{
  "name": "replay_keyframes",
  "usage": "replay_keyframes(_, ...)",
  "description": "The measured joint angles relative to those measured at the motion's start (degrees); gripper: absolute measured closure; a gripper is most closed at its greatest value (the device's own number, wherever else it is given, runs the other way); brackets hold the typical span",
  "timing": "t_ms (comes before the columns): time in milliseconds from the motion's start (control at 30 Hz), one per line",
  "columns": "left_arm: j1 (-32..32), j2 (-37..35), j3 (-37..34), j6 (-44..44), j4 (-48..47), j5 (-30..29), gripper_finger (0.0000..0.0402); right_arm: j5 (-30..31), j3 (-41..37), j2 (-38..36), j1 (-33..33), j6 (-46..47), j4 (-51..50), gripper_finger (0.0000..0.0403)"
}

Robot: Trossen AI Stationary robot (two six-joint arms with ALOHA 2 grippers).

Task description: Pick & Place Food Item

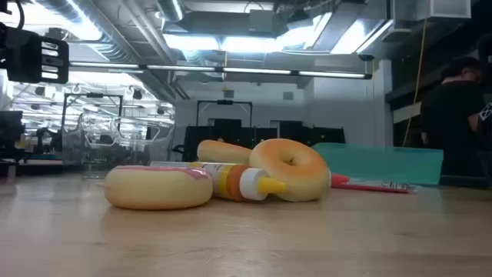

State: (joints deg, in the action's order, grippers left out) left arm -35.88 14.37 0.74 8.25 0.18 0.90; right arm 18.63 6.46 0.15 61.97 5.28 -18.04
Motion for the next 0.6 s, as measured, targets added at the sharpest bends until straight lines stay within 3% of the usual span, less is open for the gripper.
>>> replay_keyframes(600, -0.02, 0.00, -0.01, -0.02, 0.01, 0.01, 0.0156, -0.02, -0.02, 0.01, 0.00, 0.00, 0.02, 0.0179)
